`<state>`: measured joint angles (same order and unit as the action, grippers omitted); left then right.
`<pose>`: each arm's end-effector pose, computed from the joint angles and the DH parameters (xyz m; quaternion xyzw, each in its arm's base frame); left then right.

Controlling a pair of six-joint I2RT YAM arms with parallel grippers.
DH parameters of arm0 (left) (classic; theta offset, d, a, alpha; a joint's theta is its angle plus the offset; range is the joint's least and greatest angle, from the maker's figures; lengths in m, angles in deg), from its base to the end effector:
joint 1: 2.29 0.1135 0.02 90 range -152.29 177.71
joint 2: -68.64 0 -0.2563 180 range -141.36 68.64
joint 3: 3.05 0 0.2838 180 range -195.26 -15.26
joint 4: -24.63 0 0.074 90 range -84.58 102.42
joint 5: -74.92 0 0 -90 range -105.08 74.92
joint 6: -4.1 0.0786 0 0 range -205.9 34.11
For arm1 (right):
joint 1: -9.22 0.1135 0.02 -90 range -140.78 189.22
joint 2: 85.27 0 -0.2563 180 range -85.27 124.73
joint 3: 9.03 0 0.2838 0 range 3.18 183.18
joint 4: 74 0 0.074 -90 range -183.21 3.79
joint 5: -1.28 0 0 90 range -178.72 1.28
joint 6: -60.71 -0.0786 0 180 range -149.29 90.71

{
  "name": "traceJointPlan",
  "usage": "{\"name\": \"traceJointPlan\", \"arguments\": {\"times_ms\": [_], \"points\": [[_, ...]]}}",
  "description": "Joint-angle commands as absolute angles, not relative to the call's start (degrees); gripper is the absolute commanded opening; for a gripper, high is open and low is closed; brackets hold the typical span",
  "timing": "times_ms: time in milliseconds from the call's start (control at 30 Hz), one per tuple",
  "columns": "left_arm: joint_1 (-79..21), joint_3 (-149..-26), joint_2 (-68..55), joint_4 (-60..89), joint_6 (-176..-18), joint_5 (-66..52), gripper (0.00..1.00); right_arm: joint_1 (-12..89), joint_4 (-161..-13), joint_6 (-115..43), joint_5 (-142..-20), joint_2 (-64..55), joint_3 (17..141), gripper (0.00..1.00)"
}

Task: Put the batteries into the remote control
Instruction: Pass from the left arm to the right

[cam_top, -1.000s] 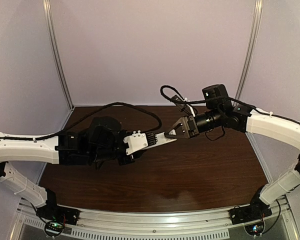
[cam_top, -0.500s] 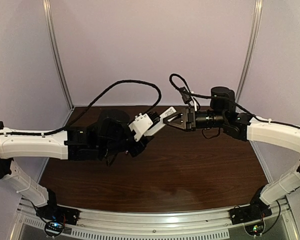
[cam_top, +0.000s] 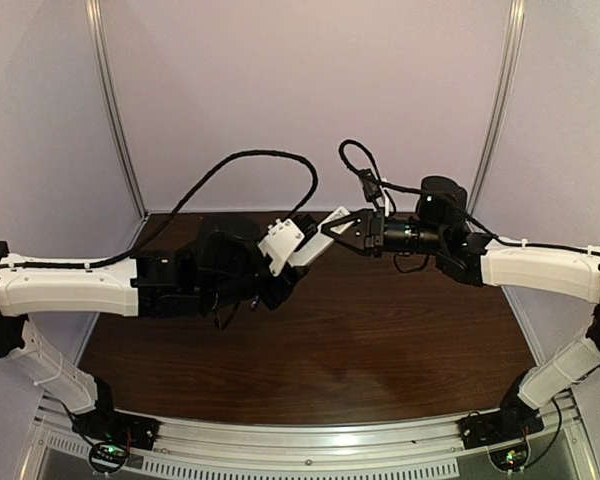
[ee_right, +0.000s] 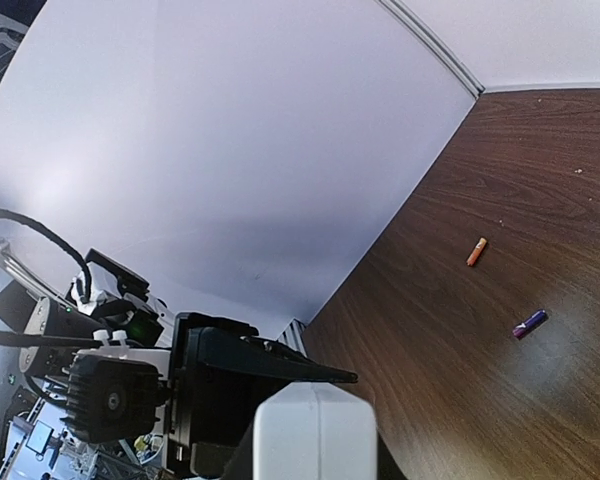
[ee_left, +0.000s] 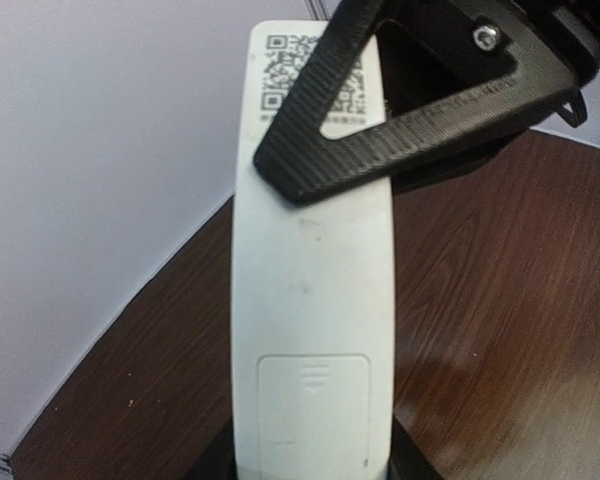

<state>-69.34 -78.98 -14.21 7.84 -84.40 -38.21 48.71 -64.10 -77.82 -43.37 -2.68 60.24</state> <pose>0.1859 -0.3598 0.2748 0.3714 0.7396 -0.1488 0.5413 0.2671 0.2925 0.2946 -0.2106 0.6904 0.6414 0.2601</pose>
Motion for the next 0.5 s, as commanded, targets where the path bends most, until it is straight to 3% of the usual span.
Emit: {"name": "traceJointPlan", "arguments": {"times_ms": [0, 67, 167, 333, 467], "points": [[-69.37, -80.33, -13.10, 10.76, -87.98, -35.56, 0.56, 48.22, -61.60, -79.77, -44.30, -2.50, 59.69, 0.00], [-69.11, -78.84, -10.99, 11.25, -89.52, -33.40, 0.74, 47.72, -62.36, -79.07, -43.88, -2.87, 59.62, 0.00], [-66.65, -76.24, -7.20, 10.97, -92.58, -26.65, 0.84, 46.93, -62.84, -78.34, -42.54, -3.53, 59.27, 0.00], [-58.64, -72.11, -1.97, 11.66, -102.87, -12.17, 0.85, 46.66, -64.50, -75.36, -41.50, -4.45, 58.65, 0.00], [-54.94, -70.76, -1.70, 13.75, -110.29, -5.95, 0.80, 46.66, -63.16, -75.14, -41.68, -4.87, 56.79, 0.00]]}}
